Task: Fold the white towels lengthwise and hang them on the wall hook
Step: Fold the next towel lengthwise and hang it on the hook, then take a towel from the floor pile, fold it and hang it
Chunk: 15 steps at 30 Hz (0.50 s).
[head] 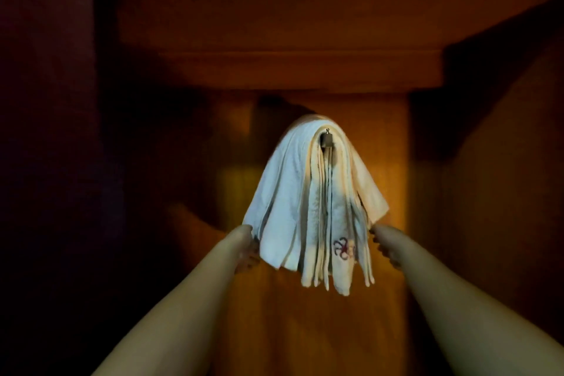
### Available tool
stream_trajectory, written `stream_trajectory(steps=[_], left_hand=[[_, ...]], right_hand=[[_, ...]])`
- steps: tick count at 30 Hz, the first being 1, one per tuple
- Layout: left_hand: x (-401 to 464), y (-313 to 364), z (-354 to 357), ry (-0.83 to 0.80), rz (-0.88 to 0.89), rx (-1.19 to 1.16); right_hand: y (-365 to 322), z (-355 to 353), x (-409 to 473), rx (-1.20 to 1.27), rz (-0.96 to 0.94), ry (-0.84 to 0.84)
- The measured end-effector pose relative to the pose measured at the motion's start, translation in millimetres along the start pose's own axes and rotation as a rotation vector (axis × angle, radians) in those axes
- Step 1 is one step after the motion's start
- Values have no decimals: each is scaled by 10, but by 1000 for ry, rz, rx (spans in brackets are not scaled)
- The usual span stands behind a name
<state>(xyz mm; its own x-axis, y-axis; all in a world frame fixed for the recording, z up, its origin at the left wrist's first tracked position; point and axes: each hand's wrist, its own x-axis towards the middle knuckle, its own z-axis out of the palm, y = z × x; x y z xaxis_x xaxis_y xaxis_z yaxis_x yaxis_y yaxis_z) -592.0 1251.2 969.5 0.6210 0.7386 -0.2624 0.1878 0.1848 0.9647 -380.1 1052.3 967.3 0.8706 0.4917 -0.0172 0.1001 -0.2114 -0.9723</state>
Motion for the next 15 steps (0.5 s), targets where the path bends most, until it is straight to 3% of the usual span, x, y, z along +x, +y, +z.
stream_trajectory(steps=[6, 8, 11, 15], left_hand=[[-732, -493, -149, 158, 231, 129], [-1025, -672, -104, 100, 238, 177], [-1441, -974, -1, 81, 177, 454], [-1863, -1453, 211, -72, 289, 823]], right_hand=[[310, -38, -950, -199, -15, 14], [443, -54, -1335, -240, -8, 15], [722, -118, -1899, -412, 1, -25], [1159, -317, -2659, -732, -22, -133]])
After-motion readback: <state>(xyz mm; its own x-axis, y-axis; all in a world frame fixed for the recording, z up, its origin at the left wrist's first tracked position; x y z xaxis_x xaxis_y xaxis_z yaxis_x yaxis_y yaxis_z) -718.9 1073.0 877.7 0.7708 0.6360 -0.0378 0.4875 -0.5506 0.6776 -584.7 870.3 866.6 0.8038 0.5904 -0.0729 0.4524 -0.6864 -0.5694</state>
